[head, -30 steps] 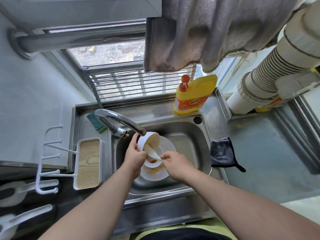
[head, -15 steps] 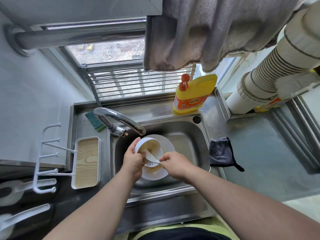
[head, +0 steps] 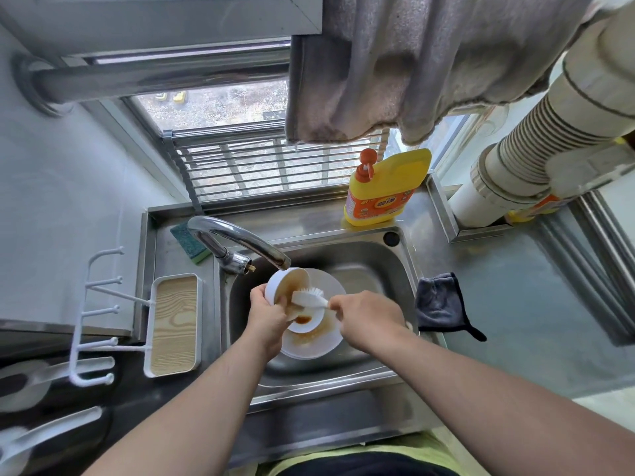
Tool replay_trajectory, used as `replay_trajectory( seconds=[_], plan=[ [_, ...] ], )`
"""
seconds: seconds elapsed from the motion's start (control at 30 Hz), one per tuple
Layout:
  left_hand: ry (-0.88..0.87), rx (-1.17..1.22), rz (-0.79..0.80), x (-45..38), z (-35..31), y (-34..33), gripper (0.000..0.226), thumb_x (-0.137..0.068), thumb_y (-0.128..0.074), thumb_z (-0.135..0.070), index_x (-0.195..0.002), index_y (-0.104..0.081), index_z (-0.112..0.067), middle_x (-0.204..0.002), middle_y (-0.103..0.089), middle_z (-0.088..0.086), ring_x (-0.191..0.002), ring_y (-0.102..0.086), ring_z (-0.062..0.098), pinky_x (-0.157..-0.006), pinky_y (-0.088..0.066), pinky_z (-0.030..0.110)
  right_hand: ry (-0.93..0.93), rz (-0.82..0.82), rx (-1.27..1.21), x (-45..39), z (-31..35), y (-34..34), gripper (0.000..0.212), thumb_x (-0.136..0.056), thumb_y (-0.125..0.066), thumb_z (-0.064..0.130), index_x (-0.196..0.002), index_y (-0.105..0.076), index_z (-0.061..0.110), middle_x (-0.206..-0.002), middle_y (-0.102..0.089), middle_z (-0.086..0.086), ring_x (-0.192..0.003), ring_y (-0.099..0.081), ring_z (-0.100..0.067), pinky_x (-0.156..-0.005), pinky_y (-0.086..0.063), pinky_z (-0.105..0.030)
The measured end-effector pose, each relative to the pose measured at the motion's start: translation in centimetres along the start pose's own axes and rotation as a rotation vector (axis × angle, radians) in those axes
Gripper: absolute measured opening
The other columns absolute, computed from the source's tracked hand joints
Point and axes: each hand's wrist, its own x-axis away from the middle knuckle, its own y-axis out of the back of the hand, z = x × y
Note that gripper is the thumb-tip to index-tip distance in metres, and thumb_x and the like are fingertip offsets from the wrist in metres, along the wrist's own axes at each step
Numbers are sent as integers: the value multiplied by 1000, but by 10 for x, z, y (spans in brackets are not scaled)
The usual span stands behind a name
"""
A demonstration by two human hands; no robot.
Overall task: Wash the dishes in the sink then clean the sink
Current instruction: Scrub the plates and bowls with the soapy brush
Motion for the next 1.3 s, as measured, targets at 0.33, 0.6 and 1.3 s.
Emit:
replay_trajectory(
  seconds=[0.33, 0.6, 1.3],
  plan=[
    [-51, 11, -39, 3, -6, -7, 43, -99, -65, -3, -128, -45, -28, -123, -61, 12, -110, -65, 32, -90, -61, 56, -56, 85, -361, 0, 4, -4, 27, -99, -55, 33, -121, -69, 39, -118, -72, 5, -105, -65, -22, -81, -51, -34],
    [-43, -109, -105, 0, -16, -3, 74, -87, -56, 5, -138, -44, -47, -122, -61, 5, -107, -64, 29, -91, -61, 56, 11, 13, -111, 12, 8, -4, 44, -100, -43, 22, -136, -57, 43, -120, -70, -3, -106, -66, -33, -78, -52, -37],
    [172, -151, 11, 8, -25, 2, 47, -84, -50, 1, -114, -69, -30, -123, -65, 14, -110, -64, 38, -72, -62, 45, 111, -117, 234, 2, 0, 1, 55, -99, -48, 10, -138, -52, 48, -110, -69, -3, -98, -68, -33, -63, -43, -37]
  ],
)
